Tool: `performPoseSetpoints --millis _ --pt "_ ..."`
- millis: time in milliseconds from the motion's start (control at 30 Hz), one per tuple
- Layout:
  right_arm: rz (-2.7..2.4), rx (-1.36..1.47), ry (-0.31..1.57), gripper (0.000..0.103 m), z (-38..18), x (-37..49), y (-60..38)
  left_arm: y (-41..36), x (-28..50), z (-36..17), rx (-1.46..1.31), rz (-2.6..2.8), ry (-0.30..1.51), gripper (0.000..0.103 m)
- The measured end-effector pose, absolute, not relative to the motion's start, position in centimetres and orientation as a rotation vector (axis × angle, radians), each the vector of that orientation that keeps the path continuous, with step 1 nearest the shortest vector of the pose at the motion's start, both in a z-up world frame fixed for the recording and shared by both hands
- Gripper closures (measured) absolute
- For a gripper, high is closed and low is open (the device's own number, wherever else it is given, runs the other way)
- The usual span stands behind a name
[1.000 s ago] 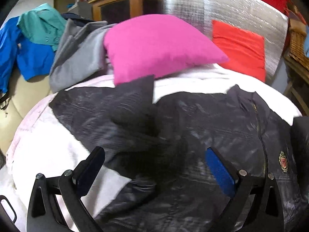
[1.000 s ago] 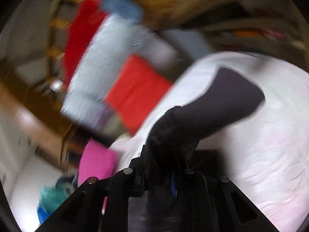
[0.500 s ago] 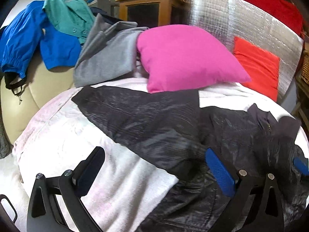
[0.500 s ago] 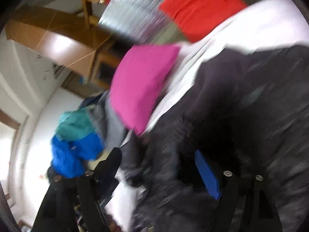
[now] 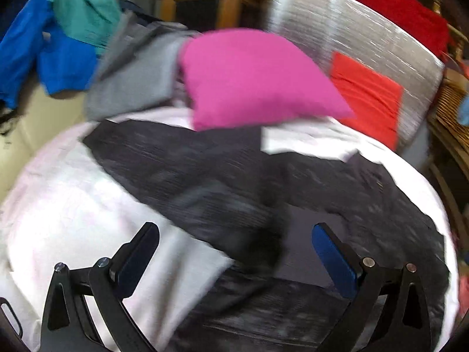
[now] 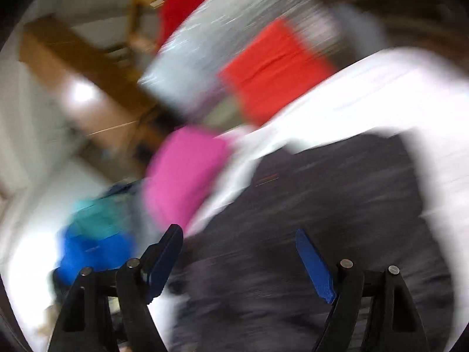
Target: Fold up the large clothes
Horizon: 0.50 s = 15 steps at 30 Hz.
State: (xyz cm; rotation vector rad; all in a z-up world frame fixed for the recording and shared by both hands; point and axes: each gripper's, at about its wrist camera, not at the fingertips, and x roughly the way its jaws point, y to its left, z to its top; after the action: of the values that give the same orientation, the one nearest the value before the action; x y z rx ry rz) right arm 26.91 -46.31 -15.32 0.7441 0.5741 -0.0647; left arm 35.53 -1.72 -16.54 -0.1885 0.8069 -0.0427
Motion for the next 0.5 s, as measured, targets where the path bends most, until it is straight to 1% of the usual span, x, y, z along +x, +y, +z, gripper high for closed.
performPoseSetpoints --millis 67,167,200,333,367,433,467,500 --pt "-0.199 0.711 0.596 0.021 -16.5 26.5 -49.1 -3.2 36.0 -17.3 -0.18 -0.108 0.849 0.0" --pt "-0.301 0.748 0.688 0.024 -19.8 27.0 -52.8 -5.9 37.0 -19.1 -0.137 -0.171 0.932 0.0" --pt "-0.308 0.76 0.711 0.026 -20.4 27.4 -53.3 -6.5 37.4 -19.5 -0.129 -0.17 0.947 0.0" --pt "-0.22 0.826 0.769 0.028 -22.5 29.2 -54.0 -8.0 38.3 -20.6 -0.07 -0.129 0.971 0.0" --pt "-0.207 0.821 0.793 0.03 -23.0 29.9 -53.7 -8.4 38.5 -20.9 -0.044 -0.109 0.969 0.0" --pt "-0.196 0.809 0.839 0.052 -24.3 30.9 -53.1 -9.2 38.6 -21.2 -0.004 -0.076 0.961 0.0" --pt "-0.189 0.797 0.884 0.073 -24.9 31.5 -53.1 -9.4 38.7 -21.4 0.014 -0.064 0.959 0.001" --pt "-0.211 0.772 0.9 0.073 -25.1 31.6 -52.9 -9.7 38.7 -21.5 0.034 -0.053 0.956 0.003"
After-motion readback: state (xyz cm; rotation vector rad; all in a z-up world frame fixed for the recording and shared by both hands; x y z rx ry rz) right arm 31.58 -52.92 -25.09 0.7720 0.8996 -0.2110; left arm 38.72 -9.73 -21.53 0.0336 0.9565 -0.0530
